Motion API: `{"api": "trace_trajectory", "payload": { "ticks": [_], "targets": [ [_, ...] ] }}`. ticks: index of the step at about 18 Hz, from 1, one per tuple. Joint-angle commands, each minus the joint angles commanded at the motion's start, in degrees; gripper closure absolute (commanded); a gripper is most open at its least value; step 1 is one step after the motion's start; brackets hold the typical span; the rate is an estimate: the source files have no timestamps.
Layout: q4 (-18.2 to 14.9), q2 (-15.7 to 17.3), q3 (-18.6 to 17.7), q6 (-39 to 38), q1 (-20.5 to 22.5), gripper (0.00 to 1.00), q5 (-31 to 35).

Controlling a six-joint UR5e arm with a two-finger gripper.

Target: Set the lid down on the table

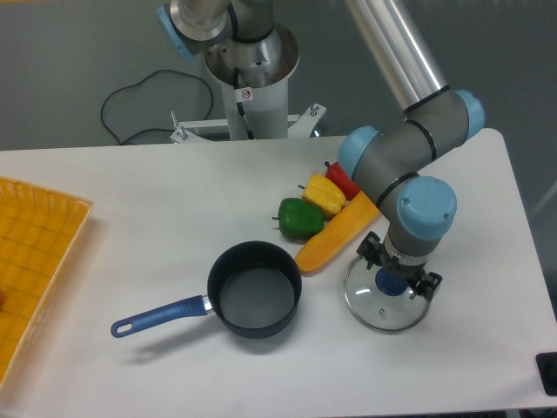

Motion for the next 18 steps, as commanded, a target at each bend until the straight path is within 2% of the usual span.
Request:
{"api": "trace_trajectory", "payload": {
  "ticks": [3, 8, 11, 13, 18],
  "targets": [
    [0.5, 2.0, -2.5, 0.2, 0.5, 0.00, 0.5],
    [-1.4, 5.6, -2.4, 0.4, 2.9, 0.00, 0.7],
    [-4.3, 6.8, -1.8, 8.1, 4.0, 0.00, 0.4],
    [-5.0, 7.4, -1.3, 13.0, 5.1, 0.00, 0.4],
    [-6.3, 8.6, -1.2, 13.7, 6.2, 0.00, 0.5]
  ]
}}
